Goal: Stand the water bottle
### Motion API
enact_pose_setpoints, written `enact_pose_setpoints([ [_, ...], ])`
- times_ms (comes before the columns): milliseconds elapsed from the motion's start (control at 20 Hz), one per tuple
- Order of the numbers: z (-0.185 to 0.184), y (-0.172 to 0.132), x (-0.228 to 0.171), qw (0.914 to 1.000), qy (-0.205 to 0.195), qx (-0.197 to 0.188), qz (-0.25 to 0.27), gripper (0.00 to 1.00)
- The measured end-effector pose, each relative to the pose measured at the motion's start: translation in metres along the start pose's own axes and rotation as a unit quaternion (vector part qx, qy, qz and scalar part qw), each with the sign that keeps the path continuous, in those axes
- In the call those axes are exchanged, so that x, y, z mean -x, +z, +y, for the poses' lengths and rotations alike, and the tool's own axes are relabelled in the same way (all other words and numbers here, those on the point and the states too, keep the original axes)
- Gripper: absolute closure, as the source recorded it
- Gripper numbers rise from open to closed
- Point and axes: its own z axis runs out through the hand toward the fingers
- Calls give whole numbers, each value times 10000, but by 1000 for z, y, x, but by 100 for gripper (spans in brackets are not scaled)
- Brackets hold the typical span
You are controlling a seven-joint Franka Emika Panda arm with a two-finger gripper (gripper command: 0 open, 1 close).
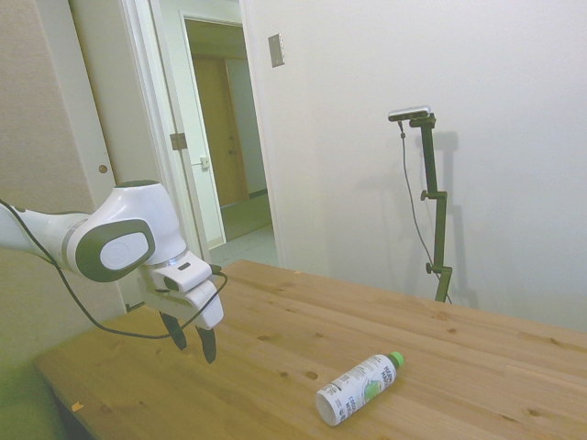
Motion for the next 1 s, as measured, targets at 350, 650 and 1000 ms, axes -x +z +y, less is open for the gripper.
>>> enact_pose_setpoints([
  [350, -8, -32, -38, 9994, 323, -48, 123, 0],
  [650, 5, -62, -140, 9958, 829, 63, 391, 0],
  [1000, 25, -50, -253, 9902, 1262, 172, 571, 0],
])
